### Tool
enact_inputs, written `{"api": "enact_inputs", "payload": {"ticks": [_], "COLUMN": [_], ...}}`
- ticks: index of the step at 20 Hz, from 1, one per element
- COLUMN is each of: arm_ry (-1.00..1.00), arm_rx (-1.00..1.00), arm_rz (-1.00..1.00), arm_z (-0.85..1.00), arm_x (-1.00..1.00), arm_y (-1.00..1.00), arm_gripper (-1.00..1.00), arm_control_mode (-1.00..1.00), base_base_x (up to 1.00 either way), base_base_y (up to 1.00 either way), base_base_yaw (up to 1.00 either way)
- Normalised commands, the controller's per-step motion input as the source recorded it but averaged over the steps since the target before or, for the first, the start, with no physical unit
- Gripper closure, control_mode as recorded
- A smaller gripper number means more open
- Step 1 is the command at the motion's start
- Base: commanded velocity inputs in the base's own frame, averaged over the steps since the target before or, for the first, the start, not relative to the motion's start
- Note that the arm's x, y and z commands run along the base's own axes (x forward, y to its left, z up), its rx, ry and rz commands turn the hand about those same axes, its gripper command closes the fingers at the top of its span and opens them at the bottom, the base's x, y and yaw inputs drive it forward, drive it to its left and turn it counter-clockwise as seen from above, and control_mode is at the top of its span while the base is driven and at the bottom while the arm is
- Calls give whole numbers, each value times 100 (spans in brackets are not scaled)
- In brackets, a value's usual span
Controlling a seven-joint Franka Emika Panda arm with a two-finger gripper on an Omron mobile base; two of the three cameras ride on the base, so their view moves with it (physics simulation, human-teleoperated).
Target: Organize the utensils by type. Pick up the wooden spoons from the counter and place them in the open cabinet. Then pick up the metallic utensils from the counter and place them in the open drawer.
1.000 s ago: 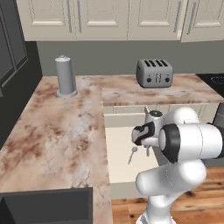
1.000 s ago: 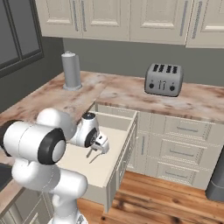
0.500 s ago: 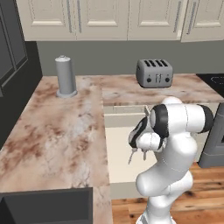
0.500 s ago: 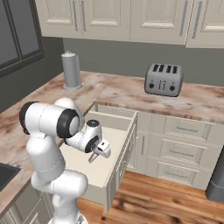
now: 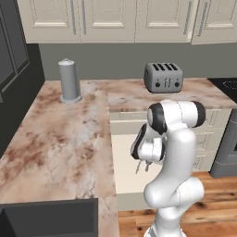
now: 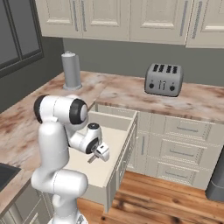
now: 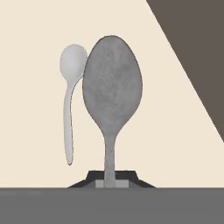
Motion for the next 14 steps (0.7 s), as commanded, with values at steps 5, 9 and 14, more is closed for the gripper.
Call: {"api": "enact_inputs", "payload": {"ticks": [5,9,14], "arm_ry": [10,12,14], "arm_rx": [5,2,0], "arm_rz": [-12,-11,-14], "arm_z": [-29,-29,-42], "arm_x": [43,41,13], "arm_y": [0,0,0], "arm_gripper": [100,100,100], "arm_control_mode": [-100,-100,-100], "base_base_x": [0,0,0], "base_base_y": [0,0,0], "base_base_yaw": [0,0,0]}}
